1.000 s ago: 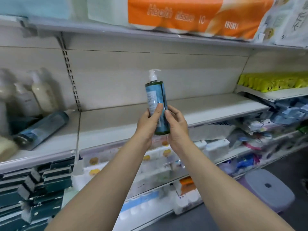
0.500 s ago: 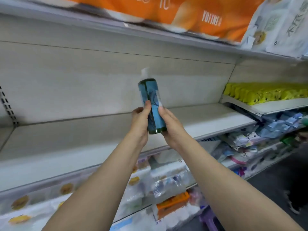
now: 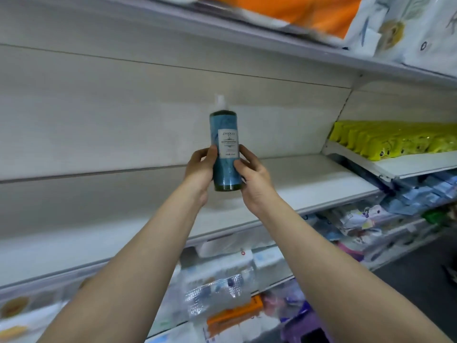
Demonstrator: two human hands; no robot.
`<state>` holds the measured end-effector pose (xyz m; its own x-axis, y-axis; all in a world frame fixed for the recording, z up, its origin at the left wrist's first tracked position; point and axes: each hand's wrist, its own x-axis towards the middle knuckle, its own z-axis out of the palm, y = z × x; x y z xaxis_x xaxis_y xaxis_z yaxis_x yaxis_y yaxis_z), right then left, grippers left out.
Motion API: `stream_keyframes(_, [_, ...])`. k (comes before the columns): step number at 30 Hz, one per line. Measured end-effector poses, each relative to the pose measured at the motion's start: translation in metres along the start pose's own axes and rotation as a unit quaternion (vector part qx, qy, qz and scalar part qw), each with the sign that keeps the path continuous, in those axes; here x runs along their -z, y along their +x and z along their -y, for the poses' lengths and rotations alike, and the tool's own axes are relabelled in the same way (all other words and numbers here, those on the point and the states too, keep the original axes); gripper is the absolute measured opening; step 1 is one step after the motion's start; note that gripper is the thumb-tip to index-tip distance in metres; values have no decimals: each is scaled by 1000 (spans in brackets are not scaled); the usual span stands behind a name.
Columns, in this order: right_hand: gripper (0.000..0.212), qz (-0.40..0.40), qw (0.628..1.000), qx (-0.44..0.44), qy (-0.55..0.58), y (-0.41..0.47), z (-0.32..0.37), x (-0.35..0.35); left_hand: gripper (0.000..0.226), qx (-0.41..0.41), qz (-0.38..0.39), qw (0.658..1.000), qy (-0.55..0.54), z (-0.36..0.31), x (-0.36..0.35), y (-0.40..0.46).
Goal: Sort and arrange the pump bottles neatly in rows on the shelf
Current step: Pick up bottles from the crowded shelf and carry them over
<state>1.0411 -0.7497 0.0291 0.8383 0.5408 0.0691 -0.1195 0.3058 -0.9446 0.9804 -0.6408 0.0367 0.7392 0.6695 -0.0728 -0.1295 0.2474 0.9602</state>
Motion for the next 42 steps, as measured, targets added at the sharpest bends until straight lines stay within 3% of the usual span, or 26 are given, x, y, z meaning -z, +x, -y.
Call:
stream_keyframes(11, [52, 79, 996, 4, -32, 41, 38, 171, 50, -41, 52, 998, -12, 63, -152, -11])
stream_keyframes(20, [56, 111, 991, -7, -70, 77, 61, 297, 46, -38, 16, 998, 40, 104, -265, -9])
stream_keyframes(33, [54, 125, 979, 37, -155, 169, 65, 396, 55, -99, -20, 990, 94, 160, -354, 82])
stream_keyframes(42, [55, 67, 986, 35, -149, 244, 48, 422, 64, -122, -24, 968, 217, 164, -391, 152])
